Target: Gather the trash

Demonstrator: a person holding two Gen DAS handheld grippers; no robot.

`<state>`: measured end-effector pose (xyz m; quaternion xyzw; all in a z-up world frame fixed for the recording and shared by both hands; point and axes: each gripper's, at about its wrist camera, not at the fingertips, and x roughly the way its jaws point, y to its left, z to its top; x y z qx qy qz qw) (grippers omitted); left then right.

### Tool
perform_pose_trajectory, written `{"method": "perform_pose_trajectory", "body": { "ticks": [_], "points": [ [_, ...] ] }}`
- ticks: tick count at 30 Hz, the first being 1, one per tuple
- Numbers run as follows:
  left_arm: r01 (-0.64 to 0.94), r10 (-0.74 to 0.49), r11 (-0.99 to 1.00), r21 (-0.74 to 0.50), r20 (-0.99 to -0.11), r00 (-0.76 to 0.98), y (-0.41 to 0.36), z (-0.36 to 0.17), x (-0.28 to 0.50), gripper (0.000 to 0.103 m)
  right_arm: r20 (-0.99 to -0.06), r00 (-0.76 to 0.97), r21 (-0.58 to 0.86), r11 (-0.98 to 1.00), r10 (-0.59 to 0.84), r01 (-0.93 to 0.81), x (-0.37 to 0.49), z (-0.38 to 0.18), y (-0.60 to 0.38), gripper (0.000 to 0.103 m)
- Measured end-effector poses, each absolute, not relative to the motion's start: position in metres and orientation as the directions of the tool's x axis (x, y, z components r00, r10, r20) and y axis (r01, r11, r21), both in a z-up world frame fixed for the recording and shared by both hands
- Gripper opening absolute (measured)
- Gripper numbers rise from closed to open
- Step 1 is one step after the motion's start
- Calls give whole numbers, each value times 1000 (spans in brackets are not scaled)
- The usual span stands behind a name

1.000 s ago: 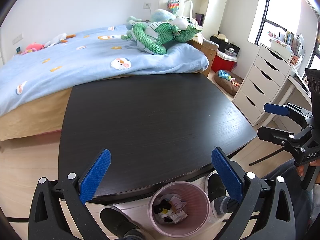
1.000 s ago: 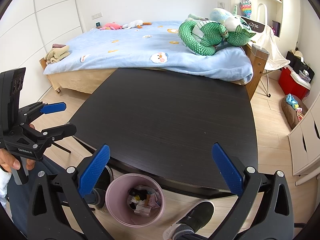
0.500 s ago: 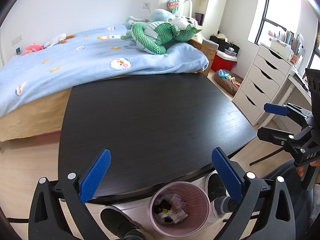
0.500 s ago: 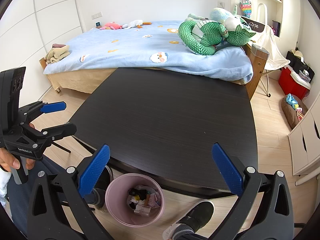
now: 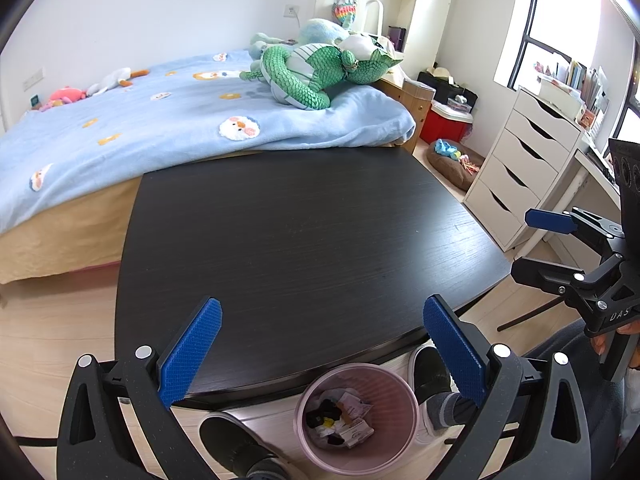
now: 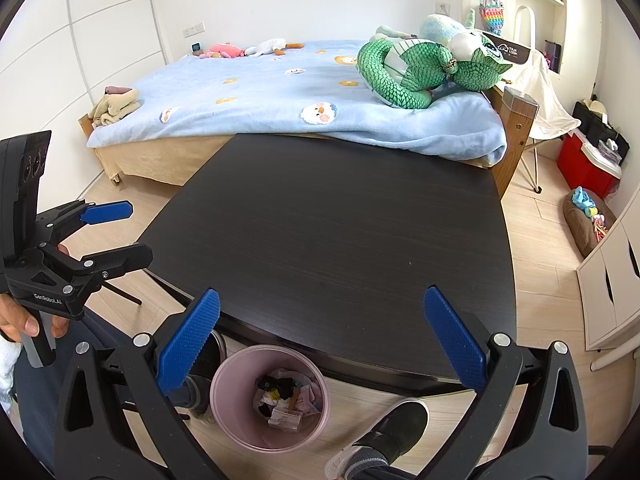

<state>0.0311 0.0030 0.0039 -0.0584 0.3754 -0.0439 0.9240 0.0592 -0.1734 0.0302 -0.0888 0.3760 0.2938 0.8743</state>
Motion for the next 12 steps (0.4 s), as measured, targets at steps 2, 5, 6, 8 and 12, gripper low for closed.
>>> {"method": "perform_pose_trajectory", "body": {
  "ticks": [2, 5, 6, 8, 12],
  "points": [
    [40, -123, 990, -136, -688, 715, 0, 4, 31, 97, -709, 545, 66, 811, 448, -581, 59, 30, -173, 100],
    [46, -118, 991, -122, -683, 721, -3, 7, 29, 97, -708, 547, 65, 812, 447, -580, 59, 29, -174, 100],
    [47, -113, 992, -115, -683, 722, -4, 8, 29, 97, -706, 548, 65, 812, 448, -580, 59, 29, -175, 100],
    [53, -105, 994, -98, -683, 723, -6, 10, 29, 97, -705, 550, 65, 813, 448, -579, 58, 29, -177, 100],
    [57, -104, 994, -92, -675, 730, -7, 15, 24, 97, -701, 556, 62, 815, 447, -577, 54, 32, -179, 100]
  ]
}}
